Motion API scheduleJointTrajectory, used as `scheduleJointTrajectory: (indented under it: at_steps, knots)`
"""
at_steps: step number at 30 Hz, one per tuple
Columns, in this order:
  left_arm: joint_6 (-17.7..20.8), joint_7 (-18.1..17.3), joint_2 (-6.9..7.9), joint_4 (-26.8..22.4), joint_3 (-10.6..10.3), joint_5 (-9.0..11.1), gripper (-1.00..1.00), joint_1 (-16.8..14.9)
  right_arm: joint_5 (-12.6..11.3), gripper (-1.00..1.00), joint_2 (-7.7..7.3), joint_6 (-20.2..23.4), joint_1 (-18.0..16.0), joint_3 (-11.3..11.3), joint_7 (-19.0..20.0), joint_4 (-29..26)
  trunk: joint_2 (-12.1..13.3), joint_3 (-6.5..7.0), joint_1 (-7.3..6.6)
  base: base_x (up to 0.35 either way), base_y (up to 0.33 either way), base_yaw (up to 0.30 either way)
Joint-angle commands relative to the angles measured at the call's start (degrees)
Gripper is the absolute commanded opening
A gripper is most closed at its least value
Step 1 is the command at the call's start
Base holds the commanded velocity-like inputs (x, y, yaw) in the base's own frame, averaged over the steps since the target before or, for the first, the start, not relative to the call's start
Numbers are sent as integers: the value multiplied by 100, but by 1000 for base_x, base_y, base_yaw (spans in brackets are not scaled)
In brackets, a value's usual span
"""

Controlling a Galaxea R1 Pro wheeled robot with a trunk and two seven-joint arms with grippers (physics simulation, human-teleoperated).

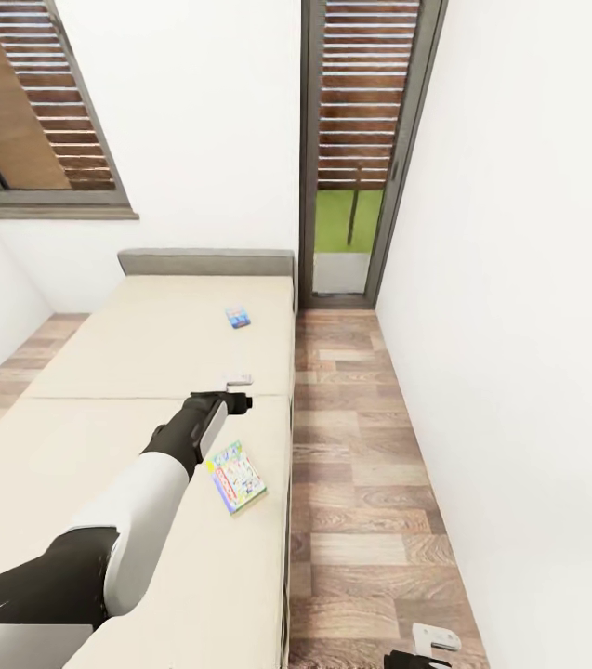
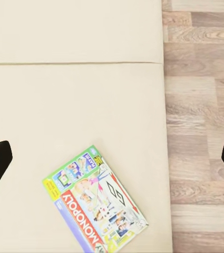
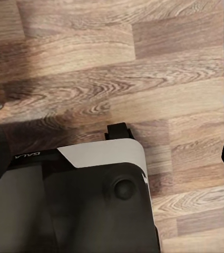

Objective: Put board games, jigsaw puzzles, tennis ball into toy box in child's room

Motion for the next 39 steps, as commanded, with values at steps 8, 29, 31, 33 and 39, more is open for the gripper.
scheduleJointTrajectory:
  at_steps: [8, 29, 31, 33, 39]
  knots:
    - [-6, -16, -8, 29, 38, -61, 100, -5, -42, 100, 2, 5, -2, -11, -13, -9, -11, -85, 3, 0, 0, 0]
    - [-19, -16, -8, 37, 38, -61, 100, -9, -50, 100, 2, 6, -2, -13, -13, -11, -11, -284, 3, 0, 0, 0]
    - [-12, -16, -8, 37, 38, -61, 100, -21, -62, 100, 2, 29, -2, -22, -13, -20, -11, -303, 3, 0, 0, 0]
    - [2, -16, -8, 37, 38, -61, 100, -89, -75, 100, 5, 55, -2, -33, -7, -28, -11, -322, 3, 0, 0, 0]
    - [59, -16, -8, 37, 38, -56, 100, -305, -98, 100, -57, 278, -103, -54, 13, -81, -11, -379, 3, 0, 0, 0]
